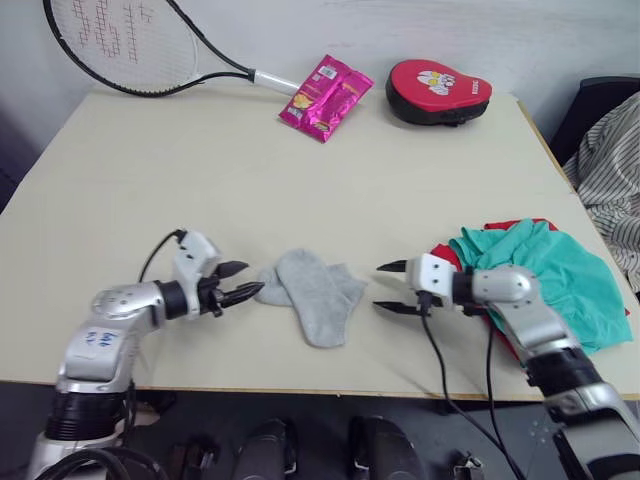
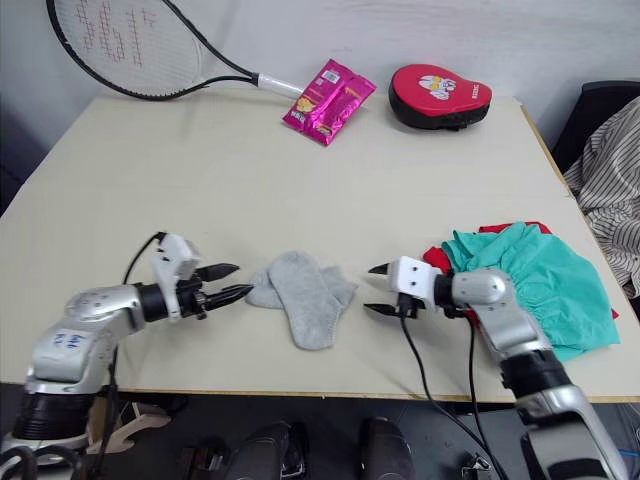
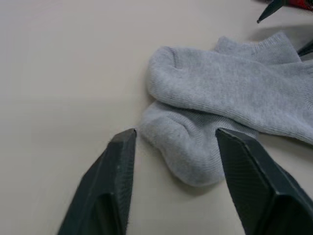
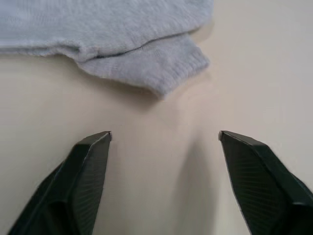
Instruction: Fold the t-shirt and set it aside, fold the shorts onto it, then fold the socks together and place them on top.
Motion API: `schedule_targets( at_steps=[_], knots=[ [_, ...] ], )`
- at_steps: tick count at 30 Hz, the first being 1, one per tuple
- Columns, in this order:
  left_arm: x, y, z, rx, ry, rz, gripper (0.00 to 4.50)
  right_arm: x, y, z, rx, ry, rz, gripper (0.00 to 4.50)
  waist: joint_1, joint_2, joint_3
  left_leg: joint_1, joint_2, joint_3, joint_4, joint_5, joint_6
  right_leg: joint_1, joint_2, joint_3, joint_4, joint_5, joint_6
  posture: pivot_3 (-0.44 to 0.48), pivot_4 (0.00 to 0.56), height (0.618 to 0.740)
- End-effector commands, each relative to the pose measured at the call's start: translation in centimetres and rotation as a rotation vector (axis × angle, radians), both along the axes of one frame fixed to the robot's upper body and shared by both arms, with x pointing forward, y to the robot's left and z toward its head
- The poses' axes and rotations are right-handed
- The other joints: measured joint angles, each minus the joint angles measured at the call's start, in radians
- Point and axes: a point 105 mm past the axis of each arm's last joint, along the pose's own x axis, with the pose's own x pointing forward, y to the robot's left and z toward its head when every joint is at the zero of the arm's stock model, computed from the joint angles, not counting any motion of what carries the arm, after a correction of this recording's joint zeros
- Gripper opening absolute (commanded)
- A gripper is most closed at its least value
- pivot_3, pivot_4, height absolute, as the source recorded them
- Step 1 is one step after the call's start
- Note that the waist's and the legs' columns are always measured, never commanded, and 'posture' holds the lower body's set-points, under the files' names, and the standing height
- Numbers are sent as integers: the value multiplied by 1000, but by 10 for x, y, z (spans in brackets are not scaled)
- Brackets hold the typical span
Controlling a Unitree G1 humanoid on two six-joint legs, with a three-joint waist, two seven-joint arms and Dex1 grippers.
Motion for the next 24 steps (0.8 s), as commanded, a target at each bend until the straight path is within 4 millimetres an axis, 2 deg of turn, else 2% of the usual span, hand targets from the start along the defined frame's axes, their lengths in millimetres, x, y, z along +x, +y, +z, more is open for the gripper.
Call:
schedule_targets(
  at_steps=[1, 4, 7, 12, 19, 20, 22, 23, 24],
  knots=[
    [-6, 11, 18, -79, 39, -44, 2907, -34, 9, 25, 172, 331, -26, 4488, 0, 1, 1, 0, 0, 0, -1, -1, -2, 0, 0, 0, 0, 0, 0, 0, 150, 740],
    [2, 11, 25, -78, 49, -45, 2907, -58, 14, 18, 160, 566, -57, 4488, 0, 1, 1, 1, 1, -1, -1, -3, -3, 0, 0, 0, 0, -1, -2, 0, 150, 740],
    [35, -9, 28, -72, 44, -51, 3421, -63, 35, 2, 206, 674, -155, 4500, 11, 0, 0, 1, 1, -1, -1, -3, -4, 0, -1, 0, 0, -1, -2, 0, 150, 740],
    [56, -46, 19, -57, 98, -159, 3421, -66, 57, -11, 203, 714, -236, 4500, 26, 0, 0, -3, -2, 1, -2, -3, -4, -5, -2, 2, 1, 0, -2, 0, 150, 740],
    [73, -71, -11, 14, 186, -225, 3421, -68, 90, -23, 172, 729, -249, 4500, 5, -2, -1, -3, 0, 5, 0, -1, 1, -5, 2, 1, 1, 0, -1, 0, 150, 740],
    [73, -74, -13, 11, 194, -236, 3437, -67, 93, -24, 169, 728, -251, 4325, 1, -2, -1, -3, 0, 5, 0, -1, 0, -5, 2, 1, 2, 0, -1, 0, 150, 740],
    [73, -78, -18, 21, 200, -257, 3030, -65, 98, -25, 168, 726, -259, 3910, -3, -2, -1, -2, 1, 4, -1, 0, -1, -5, 2, 1, 3, 0, -1, 0, 150, 740],
    [74, -79, -19, 30, 196, -254, 2847, -65, 99, -25, 170, 727, -264, 3601, -4, -2, -1, -2, 1, 4, -1, 0, -1, -5, 2, 1, 3, 0, -1, 0, 150, 740],
    [75, -79, -20, 36, 192, -251, 2474, -64, 100, -25, 171, 727, -268, 3194, -3, -2, -1, -1, 1, 4, -1, 0, -1, -5, 2, 1, 3, 0, -1, 0, 150, 740]
  ],
)
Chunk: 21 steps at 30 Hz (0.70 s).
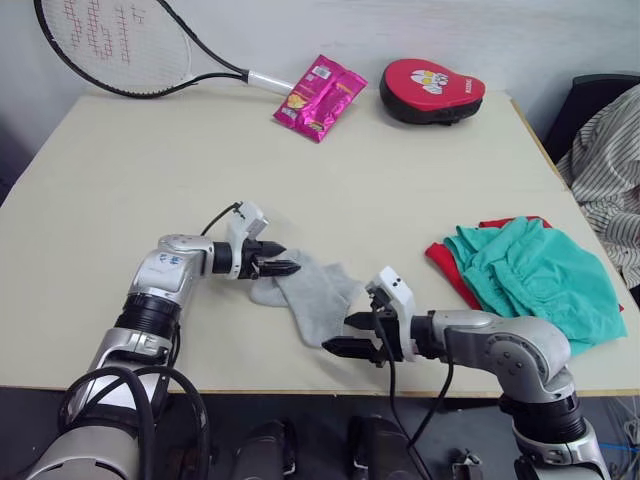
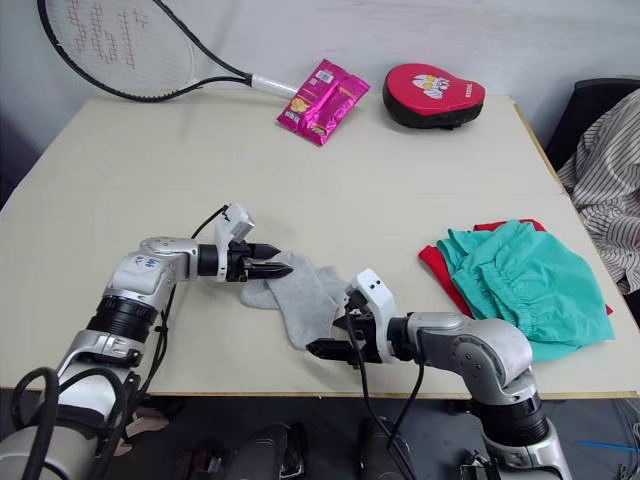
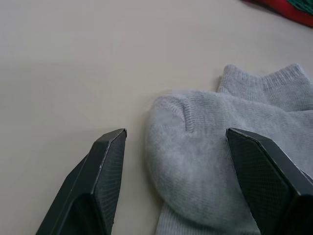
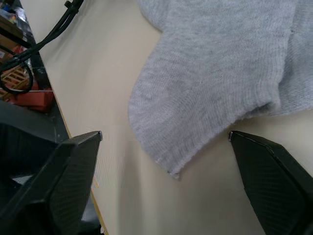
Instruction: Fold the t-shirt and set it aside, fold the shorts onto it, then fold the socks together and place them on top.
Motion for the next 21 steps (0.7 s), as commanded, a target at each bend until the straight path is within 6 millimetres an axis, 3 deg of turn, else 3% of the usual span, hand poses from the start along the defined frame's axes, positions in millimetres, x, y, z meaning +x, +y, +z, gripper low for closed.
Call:
schedule_targets(
  at_steps=[1, 8, 9, 16, 21],
  knots=[
    [5, 0, 3, 16, -36, -4, 2215, -3, 6, -12, -27, 47, -1, 2890, 1, 0, 0, 0, 0, 0, 0, 1, 1, 0, 0, 0, 0, 0, 0, 0, 150, 740],
    [7, 1, 12, -31, -100, 9, 20, -4, 2, -11, -24, 54, -1, 475, 3, 0, 0, -1, 0, 0, 0, 0, 2, 0, 0, 0, 0, 0, 0, 0, 150, 740],
    [7, 1, 16, -47, -128, 7, 0, -5, 1, -9, -20, 58, 10, 119, 3, 0, 0, -1, 0, 0, 0, 0, 2, -1, 0, 0, 0, 0, 0, 0, 150, 740],
    [-3, 6, 48, -152, -267, 12, 0, 2, -12, 22, 48, 61, 47, 52, 3, 0, 0, -4, 0, 0, 1, 1, 3, -4, -1, 0, 0, 0, 0, 0, 150, 740],
    [-15, 20, 57, -177, -280, 70, 0, 8, -28, 46, 32, 23, 93, 52, 3, 0, 0, -6, -1, 0, 1, 1, 3, -6, -1, 0, 1, 0, 0, 0, 150, 740]
  ],
)
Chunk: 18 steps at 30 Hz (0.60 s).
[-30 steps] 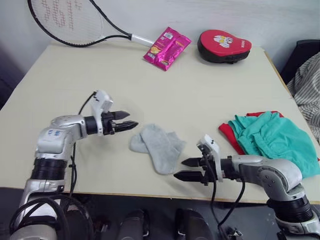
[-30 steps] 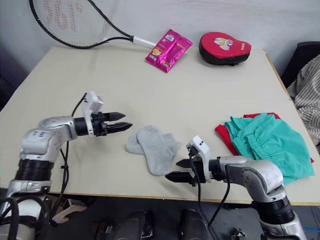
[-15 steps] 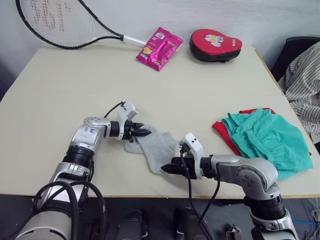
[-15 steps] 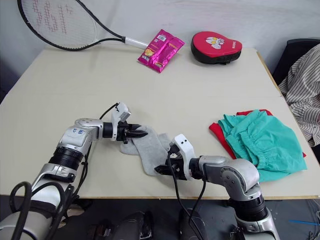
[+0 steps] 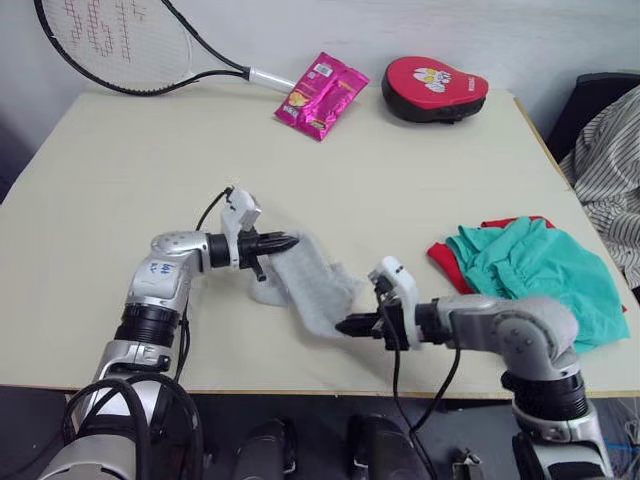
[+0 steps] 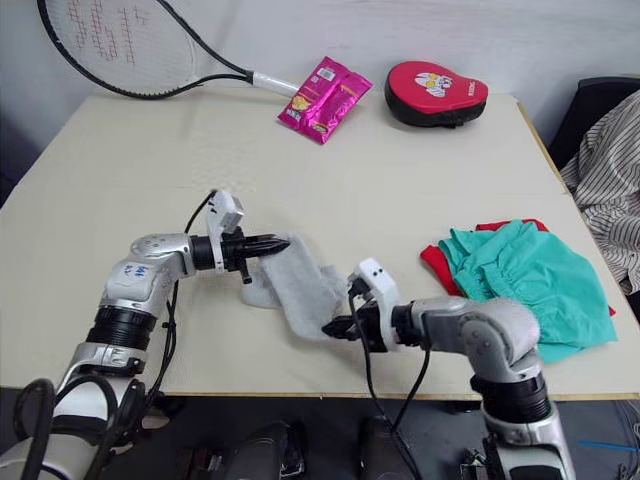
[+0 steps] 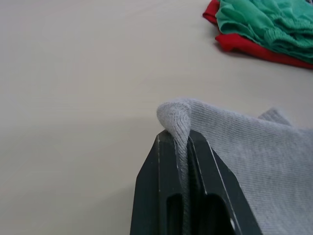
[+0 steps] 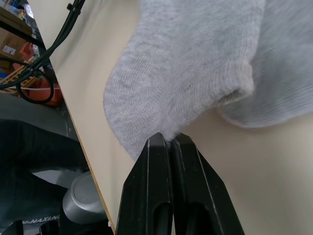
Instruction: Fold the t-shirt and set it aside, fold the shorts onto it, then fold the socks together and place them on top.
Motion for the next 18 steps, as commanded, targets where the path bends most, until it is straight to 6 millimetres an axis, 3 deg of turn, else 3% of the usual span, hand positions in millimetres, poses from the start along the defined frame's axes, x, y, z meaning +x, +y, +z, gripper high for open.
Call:
schedule_targets(
  at_steps=[1, 6, 13, 18],
  knots=[
    [-11, 10, 16, -30, -41, 44, 0, 0, -5, 20, 21, -33, 58, 52, -3, 0, 0, 0, 0, 0, 0, 0, 0, 0, 0, 0, 0, 0, 0, 0, 150, 740],
    [-37, 19, 14, -99, -17, 173, 0, 29, -13, 36, -25, -128, 44, 52, -4, 0, 0, -2, 0, 0, 0, 0, 0, -2, 0, 0, 0, 0, 0, 0, 150, 740],
    [-52, 28, -5, -206, -7, 402, 0, 51, -18, 26, -130, -201, 96, 52, 6, 0, 0, -3, -1, 0, 1, 1, 2, -2, 0, 0, 0, 1, 1, 0, 150, 740],
    [-63, 18, -22, -244, 7, 466, 0, 64, -17, 26, -145, -237, 99, 52, 6, 0, 0, -4, -1, 0, 3, 2, 2, -2, -1, 0, 0, 2, 3, 0, 150, 740]
  ],
)
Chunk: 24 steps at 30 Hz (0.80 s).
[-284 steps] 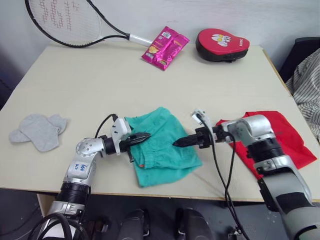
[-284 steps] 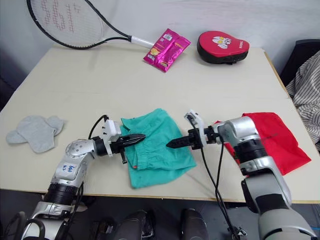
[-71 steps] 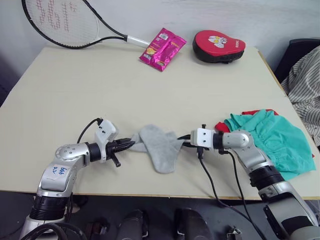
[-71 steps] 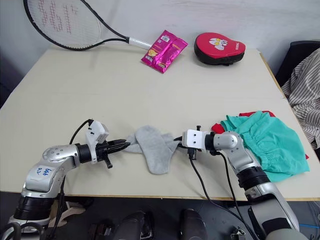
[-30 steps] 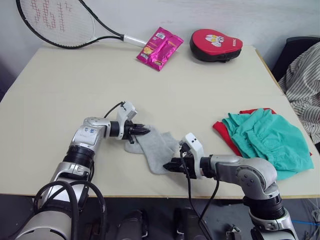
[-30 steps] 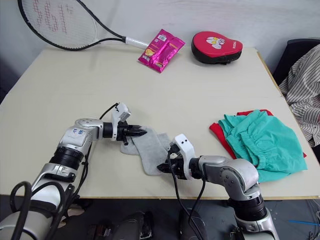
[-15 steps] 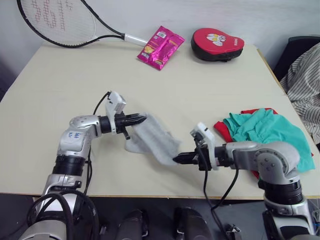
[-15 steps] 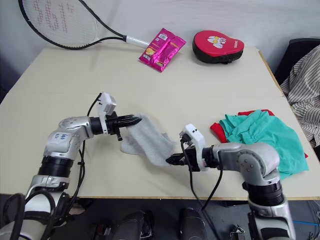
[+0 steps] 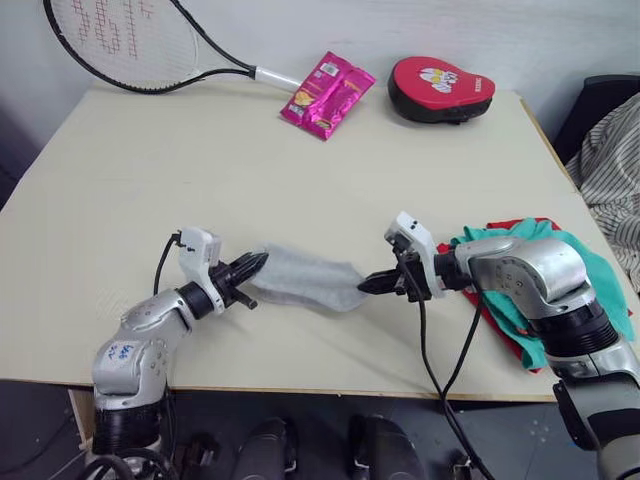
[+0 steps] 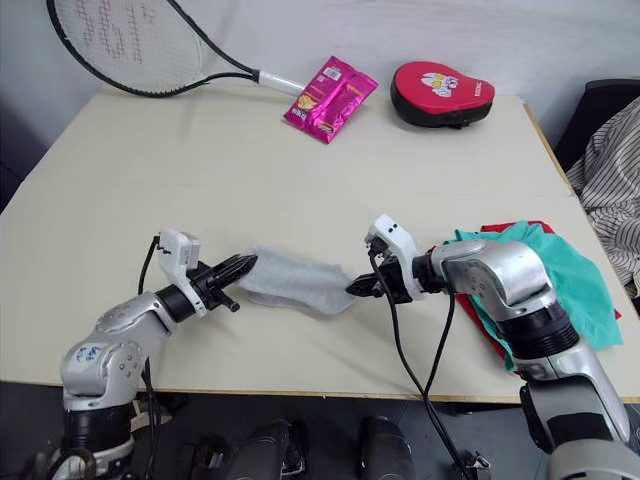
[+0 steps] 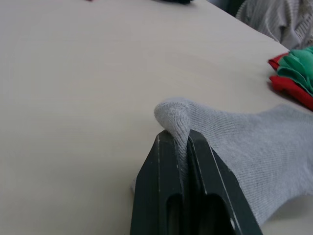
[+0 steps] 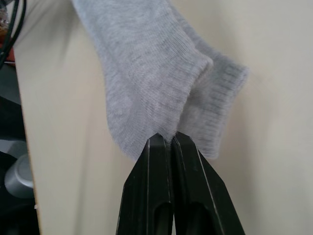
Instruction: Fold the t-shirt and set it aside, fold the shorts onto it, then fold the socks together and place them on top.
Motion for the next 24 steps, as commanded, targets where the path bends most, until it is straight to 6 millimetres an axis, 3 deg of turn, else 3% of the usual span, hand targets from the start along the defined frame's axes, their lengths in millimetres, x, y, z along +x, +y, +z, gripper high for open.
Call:
schedule_targets(
  at_steps=[1, 11, 19, 21, 24],
  knots=[
    [-7, -4, 2, -15, -48, 44, 0, 10, 0, 12, 4, -63, 3, 52, 0, 0, 0, 0, 0, 0, 0, 0, 0, 0, 0, 0, 0, 0, 0, 0, 150, 740],
    [-8, -6, -13, -6, -33, 74, 0, 10, 9, 4, -14, -47, 36, 52, -1, 0, 0, -1, 0, 0, 0, 0, 0, -2, 0, 0, 0, 0, 0, 0, 150, 740],
    [-7, -10, -19, -1, -21, 35, 0, 13, 5, 3, -15, -45, 8, 52, -2, 0, 0, -2, 0, 0, 0, 0, 0, -2, 0, 0, 0, 0, 0, 0, 150, 740],
    [-7, -12, -20, -10, -18, 19, 0, 13, 2, 4, -17, -46, 5, 454, -2, 0, 0, -2, 0, 0, 0, 0, 0, -2, 0, -1, 0, 0, 0, 0, 150, 740],
    [-6, -13, -19, -10, -39, 16, 808, 12, -3, 6, -21, -49, 3, 1312, -2, 0, 0, -2, 0, -1, 0, 0, 0, -2, 0, -1, -1, 0, 0, 0, 150, 740]
  ],
)
